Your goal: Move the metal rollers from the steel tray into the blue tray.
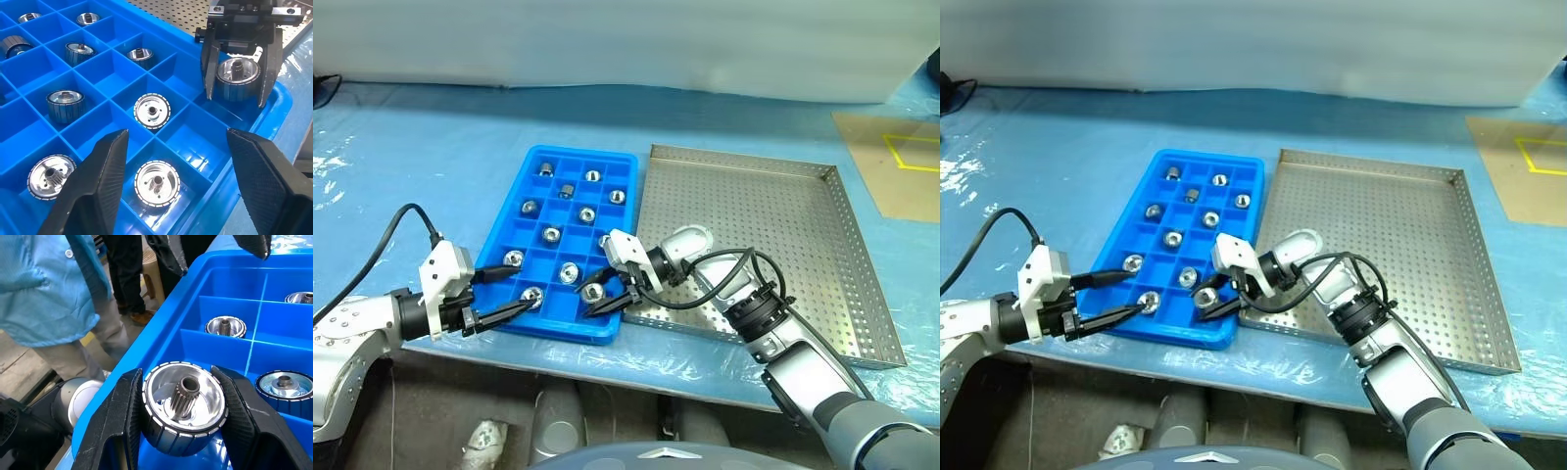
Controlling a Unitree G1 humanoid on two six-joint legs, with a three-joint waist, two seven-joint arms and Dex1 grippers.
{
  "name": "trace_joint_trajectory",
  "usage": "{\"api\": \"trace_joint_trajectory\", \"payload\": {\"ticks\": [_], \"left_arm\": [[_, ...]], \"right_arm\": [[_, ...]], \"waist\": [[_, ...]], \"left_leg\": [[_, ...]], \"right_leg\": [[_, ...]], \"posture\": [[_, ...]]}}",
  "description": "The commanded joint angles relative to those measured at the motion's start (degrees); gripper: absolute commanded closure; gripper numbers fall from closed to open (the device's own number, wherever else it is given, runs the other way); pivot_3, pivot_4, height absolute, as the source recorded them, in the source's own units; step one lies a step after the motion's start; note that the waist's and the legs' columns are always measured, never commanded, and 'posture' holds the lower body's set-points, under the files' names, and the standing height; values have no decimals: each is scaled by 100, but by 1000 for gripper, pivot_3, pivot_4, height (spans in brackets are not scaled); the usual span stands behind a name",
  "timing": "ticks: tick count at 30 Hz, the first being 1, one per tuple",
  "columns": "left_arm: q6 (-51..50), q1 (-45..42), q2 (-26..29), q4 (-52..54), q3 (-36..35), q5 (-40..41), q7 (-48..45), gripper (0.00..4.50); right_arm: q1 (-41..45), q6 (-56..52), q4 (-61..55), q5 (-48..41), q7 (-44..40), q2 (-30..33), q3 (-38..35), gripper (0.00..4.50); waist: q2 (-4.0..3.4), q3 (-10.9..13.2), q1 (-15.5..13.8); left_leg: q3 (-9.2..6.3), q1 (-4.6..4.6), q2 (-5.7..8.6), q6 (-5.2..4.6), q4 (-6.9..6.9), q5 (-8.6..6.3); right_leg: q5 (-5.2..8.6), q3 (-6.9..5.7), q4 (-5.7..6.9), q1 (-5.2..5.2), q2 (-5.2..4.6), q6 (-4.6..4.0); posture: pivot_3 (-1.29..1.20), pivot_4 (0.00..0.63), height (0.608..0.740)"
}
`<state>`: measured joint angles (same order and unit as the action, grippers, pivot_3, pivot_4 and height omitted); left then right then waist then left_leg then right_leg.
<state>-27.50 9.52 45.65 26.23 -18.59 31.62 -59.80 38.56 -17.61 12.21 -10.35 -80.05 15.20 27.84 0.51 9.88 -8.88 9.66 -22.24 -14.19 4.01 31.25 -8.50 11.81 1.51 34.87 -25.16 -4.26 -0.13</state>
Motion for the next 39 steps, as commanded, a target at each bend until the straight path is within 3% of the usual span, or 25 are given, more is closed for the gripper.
{"api": "trace_joint_trajectory", "payload": {"ticks": [1,4,15,21,26,32,39], "left_arm": [[84,-120,32,64,14,82,24,1151],[110,-295,62,-69,102,56,-13,1151],[406,-1430,-113,-891,827,-205,-69,1151],[1265,-3209,-791,-2631,1794,-805,-469,1151],[2323,-4493,-1593,-4503,2398,-1399,-866,1151],[3083,-5752,-2565,-6515,2595,-1664,-1316,1151],[3868,-6254,-2993,-7584,2594,-1995,-1592,1151]], "right_arm": [[11,43,-53,-57,-87,-41,47,1711],[43,-64,-10,16,110,-45,-10,772],[216,222,260,50,1037,141,-810,772],[84,-69,58,-69,2035,858,-2024,772],[-593,-162,-465,54,2796,1470,-2710,772],[-1829,-774,-1694,-225,3551,1791,-3604,772],[-2719,-1252,-2667,-474,4054,1758,-4044,772]], "waist": [[0,0,0],[0,0,-4],[1,-1,15],[4,-2,31],[9,-6,230],[10,-5,533],[9,-6,833]], "left_leg": [[0,0,0,0,0,0],[0,0,0,4,0,3],[-1,10,6,20,19,13],[1,8,16,48,46,30],[1,9,22,39,89,25],[1,2,22,27,93,19],[5,15,23,8,100,7]], "right_leg": [[0,0,0,0,0,0],[0,-1,4,0,0,0],[0,3,48,0,-5,-1],[0,12,79,6,-10,0],[-4,18,82,18,-8,5],[-5,23,75,13,-3,8],[-6,36,65,23,0,10]], "posture": [[372,150,740],[352,150,740],[198,150,740],[12,150,740],[-180,150,740],[-321,150,740],[-358,150,740]]}}
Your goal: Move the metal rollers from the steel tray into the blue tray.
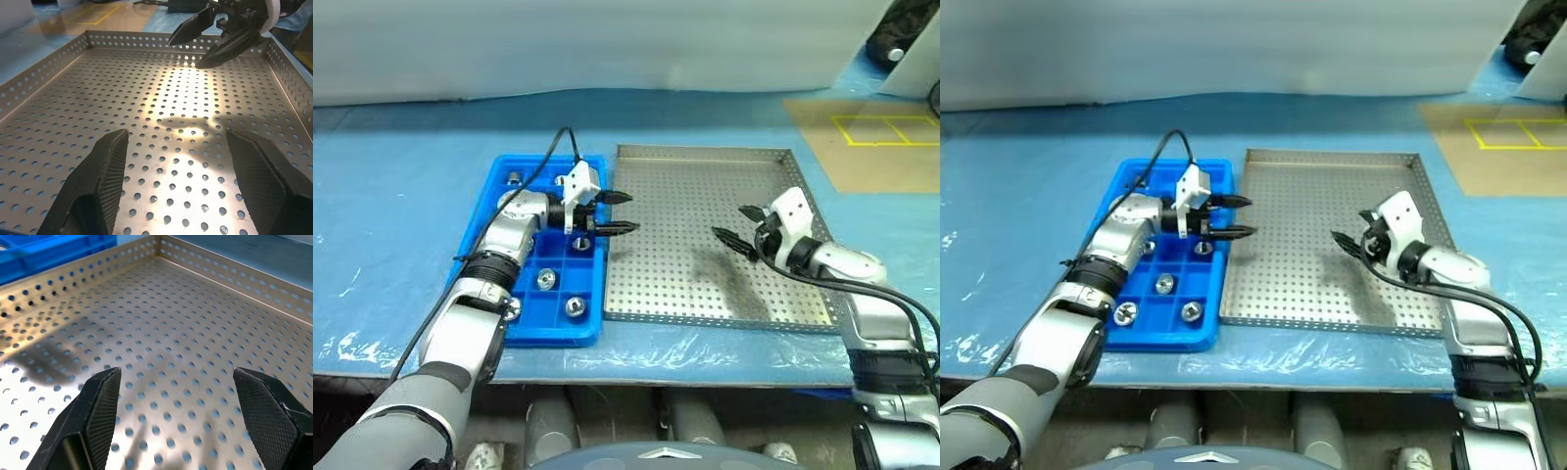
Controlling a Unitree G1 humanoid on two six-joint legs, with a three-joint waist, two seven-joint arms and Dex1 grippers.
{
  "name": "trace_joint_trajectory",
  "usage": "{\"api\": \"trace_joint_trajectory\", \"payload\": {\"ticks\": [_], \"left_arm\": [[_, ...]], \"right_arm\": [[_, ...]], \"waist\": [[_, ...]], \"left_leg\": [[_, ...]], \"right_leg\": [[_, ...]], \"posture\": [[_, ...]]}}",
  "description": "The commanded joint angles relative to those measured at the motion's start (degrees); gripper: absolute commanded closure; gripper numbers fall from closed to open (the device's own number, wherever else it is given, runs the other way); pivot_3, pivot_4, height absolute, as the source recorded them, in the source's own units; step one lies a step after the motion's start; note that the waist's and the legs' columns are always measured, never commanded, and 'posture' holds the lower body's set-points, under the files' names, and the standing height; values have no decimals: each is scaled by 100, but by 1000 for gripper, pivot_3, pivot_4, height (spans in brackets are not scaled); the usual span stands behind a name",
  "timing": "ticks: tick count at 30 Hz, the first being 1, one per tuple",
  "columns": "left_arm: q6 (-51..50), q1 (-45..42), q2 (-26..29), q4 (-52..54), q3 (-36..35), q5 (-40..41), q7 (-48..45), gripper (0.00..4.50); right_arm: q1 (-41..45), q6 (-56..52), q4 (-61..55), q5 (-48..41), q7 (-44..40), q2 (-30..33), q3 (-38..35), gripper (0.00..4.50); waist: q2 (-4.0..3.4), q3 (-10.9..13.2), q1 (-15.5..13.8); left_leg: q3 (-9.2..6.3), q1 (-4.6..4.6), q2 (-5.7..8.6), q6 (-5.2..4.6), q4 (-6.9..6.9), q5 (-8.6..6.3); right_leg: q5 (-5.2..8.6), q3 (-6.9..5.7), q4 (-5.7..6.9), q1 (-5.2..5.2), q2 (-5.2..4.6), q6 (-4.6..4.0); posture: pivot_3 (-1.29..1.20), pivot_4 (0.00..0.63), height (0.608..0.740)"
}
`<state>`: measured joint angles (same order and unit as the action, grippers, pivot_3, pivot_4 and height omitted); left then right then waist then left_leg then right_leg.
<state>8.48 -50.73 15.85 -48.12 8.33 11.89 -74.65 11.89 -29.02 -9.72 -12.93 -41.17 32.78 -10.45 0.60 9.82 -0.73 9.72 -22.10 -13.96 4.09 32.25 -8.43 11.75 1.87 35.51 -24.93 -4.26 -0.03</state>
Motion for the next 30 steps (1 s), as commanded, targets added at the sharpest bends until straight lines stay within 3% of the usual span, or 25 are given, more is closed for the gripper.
{"api": "trace_joint_trajectory", "payload": {"ticks": [1,17,30], "left_arm": [[296,-231,-16,-183,-119,-29,-155,1151],[79,366,345,562,-395,23,11,1151],[0,456,369,813,-495,24,301,1151]], "right_arm": [[-65,-140,-523,-232,206,-4,-195,772],[773,34,128,-322,109,-155,517,772],[1096,260,549,-233,76,-119,624,772]], "waist": [[0,0,26],[-1,0,-81],[-2,1,-185]], "left_leg": [[1,0,0,-3,2,-2],[1,-3,8,-35,-1,-21],[1,-5,8,-33,-3,-21]], "right_leg": [[-1,1,0,0,0,2],[-2,-6,-16,11,-13,2],[-2,-9,-19,11,-15,2]], "posture": [[-356,150,740],[-209,150,740],[-192,150,740]]}}
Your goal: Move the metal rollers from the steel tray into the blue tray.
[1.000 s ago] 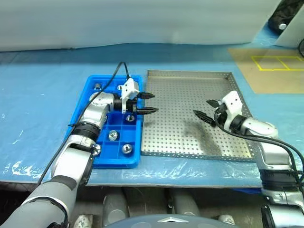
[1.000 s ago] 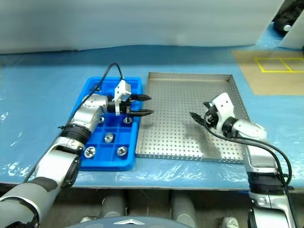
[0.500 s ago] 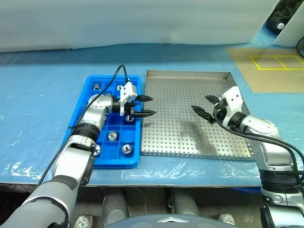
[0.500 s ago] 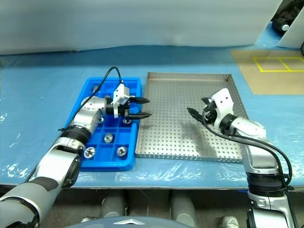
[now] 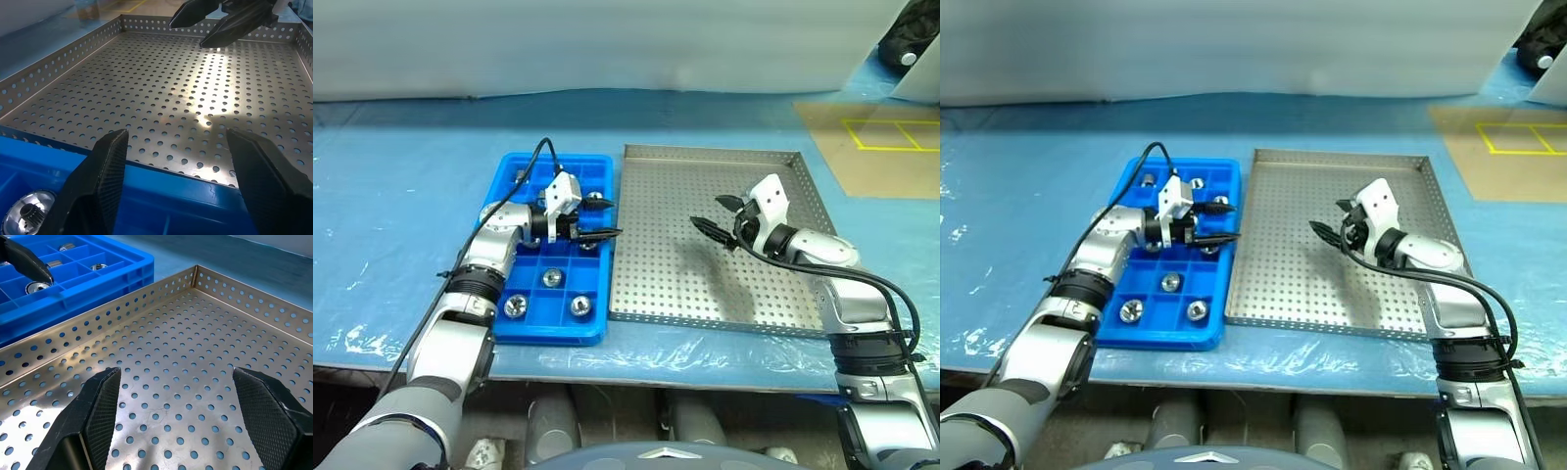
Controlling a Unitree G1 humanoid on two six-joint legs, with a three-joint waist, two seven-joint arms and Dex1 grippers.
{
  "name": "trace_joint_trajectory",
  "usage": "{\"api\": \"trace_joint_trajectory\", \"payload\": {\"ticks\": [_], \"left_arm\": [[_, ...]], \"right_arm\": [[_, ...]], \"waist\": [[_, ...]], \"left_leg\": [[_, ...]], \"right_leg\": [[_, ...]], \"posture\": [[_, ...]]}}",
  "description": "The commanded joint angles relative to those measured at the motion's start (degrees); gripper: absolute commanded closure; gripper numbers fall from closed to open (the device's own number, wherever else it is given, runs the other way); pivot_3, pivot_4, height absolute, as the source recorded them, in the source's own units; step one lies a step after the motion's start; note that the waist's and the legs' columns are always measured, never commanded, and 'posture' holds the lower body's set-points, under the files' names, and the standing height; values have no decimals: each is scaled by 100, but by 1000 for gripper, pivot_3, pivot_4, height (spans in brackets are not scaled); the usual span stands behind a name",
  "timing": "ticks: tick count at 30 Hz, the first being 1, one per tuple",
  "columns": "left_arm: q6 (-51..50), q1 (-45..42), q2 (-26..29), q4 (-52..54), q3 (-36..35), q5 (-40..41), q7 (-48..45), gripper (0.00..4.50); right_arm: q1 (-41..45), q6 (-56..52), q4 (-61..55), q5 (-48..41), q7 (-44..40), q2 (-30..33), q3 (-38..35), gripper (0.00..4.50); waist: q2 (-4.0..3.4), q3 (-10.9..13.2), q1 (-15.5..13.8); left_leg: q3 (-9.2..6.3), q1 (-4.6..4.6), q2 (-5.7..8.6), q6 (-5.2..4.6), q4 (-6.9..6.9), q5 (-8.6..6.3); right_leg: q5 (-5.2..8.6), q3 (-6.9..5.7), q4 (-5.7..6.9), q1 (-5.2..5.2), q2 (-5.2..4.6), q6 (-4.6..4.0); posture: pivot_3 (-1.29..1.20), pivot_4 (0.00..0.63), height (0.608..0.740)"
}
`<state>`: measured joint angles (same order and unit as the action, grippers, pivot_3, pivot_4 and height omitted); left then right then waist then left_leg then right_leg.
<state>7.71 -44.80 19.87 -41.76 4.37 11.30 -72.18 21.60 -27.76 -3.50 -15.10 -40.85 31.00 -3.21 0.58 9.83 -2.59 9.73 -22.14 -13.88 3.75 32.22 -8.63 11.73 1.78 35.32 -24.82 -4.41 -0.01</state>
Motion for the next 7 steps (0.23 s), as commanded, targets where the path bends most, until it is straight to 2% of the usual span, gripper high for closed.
{"api": "trace_joint_trajectory", "payload": {"ticks": [1,7], "left_arm": [[76,-162,-52,160,-103,91,64,1151],[81,-239,-82,53,-90,66,-1,1151]], "right_arm": [[149,149,-44,8,77,75,-127,772],[150,237,93,91,271,124,-249,772]], "waist": [[0,0,2],[0,0,10]], "left_leg": [[0,0,0,0,0,0],[0,1,0,1,-1,0]], "right_leg": [[0,0,0,0,0,0],[0,1,-1,0,1,0]], "posture": [[-195,150,740],[-220,150,740]]}}
